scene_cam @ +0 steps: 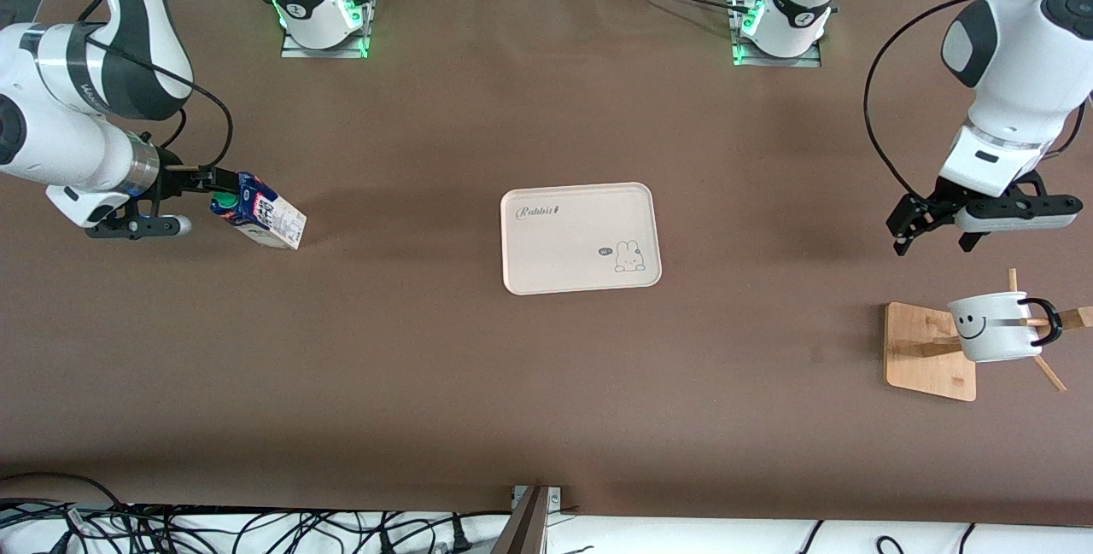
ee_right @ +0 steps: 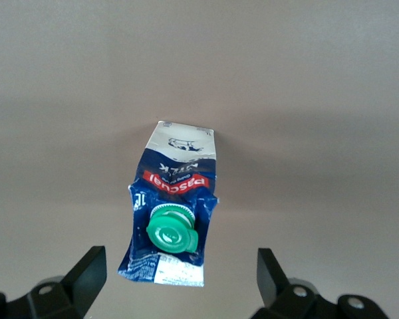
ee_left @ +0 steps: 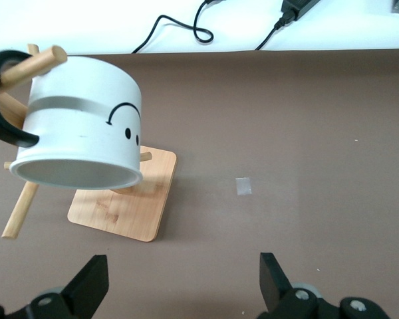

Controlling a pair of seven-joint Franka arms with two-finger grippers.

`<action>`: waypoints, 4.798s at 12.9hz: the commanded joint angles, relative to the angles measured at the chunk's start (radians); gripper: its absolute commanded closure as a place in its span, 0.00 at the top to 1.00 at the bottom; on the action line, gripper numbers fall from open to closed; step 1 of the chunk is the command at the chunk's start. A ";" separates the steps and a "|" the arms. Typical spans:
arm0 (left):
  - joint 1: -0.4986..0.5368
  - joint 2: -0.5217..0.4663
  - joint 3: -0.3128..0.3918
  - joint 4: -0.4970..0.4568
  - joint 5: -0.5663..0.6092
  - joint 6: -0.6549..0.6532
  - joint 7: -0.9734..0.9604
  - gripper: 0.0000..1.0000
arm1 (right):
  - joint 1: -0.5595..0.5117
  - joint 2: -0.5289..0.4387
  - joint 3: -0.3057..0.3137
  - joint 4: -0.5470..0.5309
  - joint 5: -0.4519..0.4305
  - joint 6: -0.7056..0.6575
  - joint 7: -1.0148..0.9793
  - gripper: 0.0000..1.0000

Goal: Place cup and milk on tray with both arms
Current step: 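Grasp the milk carton with the right gripper while the left gripper grasps the mug, then lift the carton toward the tray while the left gripper lifts the mug off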

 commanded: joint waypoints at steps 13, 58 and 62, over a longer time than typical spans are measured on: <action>0.018 0.196 0.046 0.018 0.104 0.424 0.006 1.00 | -0.012 0.032 0.014 -0.072 0.015 0.063 0.006 1.00; -0.078 -0.040 -0.075 -0.010 0.163 0.077 -0.086 0.00 | 0.637 0.489 0.079 0.813 0.219 -0.244 0.679 0.44; -0.089 -0.029 -0.149 0.163 0.157 -0.320 -0.083 0.00 | 0.653 0.526 0.071 0.813 0.261 -0.141 0.722 0.44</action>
